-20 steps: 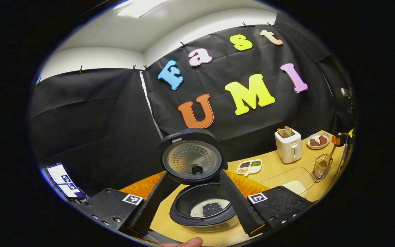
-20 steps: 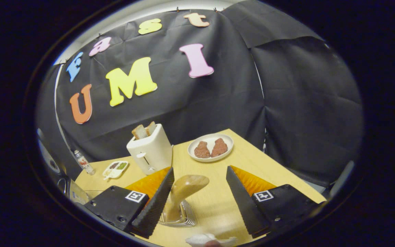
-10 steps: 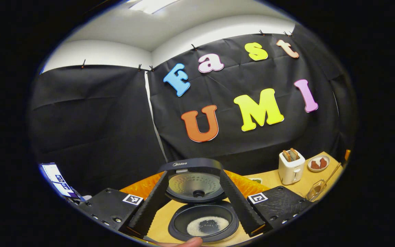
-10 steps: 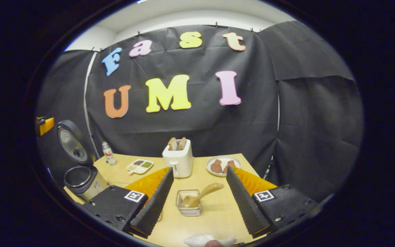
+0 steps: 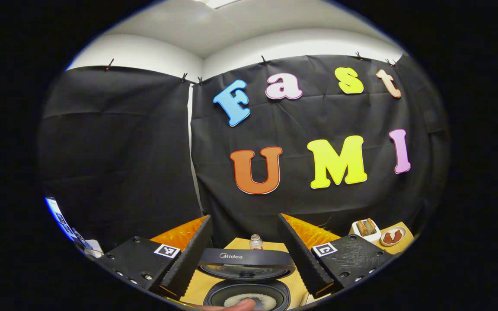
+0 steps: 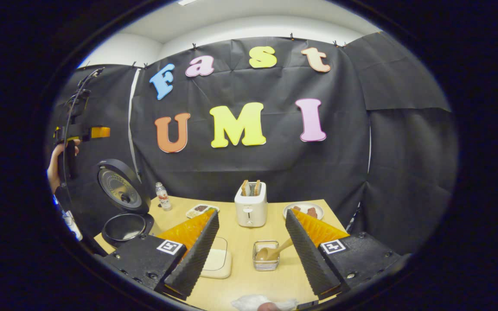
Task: Close the left gripper, press the button to open the rice cooker; take a wooden spoon from the chopstick holder with the right hand, scoop a spoonful of rice and pour it into the rice cooker, then put the wooden spoon back into the chopstick holder.
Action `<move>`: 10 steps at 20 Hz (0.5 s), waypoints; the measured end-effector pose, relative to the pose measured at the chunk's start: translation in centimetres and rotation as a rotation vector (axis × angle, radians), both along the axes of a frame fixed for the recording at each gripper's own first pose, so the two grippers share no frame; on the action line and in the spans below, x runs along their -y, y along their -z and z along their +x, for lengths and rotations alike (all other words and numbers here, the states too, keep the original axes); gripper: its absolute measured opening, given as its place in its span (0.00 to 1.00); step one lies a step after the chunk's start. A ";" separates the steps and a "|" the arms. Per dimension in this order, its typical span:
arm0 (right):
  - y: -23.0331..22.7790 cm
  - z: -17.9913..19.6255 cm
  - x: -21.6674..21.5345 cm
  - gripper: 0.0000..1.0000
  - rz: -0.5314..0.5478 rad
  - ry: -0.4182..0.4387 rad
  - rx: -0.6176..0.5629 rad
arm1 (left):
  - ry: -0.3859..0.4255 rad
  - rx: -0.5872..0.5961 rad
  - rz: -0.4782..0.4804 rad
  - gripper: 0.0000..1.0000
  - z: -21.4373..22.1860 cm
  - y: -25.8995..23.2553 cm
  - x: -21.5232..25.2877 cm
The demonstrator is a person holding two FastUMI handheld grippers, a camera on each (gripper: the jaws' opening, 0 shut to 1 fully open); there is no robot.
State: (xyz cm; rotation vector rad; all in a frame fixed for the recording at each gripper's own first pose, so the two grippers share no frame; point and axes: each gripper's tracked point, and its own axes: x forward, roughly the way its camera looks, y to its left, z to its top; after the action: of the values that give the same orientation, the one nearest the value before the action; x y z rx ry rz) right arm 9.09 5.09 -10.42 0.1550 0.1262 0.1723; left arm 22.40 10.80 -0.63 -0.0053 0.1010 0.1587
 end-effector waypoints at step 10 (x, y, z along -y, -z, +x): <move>0.3 -1.4 -1.6 1.00 -0.033 -0.037 -0.025 | 0.014 -0.329 -0.067 0.96 4.3 8.6 -0.4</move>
State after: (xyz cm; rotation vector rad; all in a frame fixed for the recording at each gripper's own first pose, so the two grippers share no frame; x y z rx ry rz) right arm 7.70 6.69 -10.76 0.1222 0.1568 0.2050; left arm 26.74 11.17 -9.21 -0.0450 0.4348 0.1411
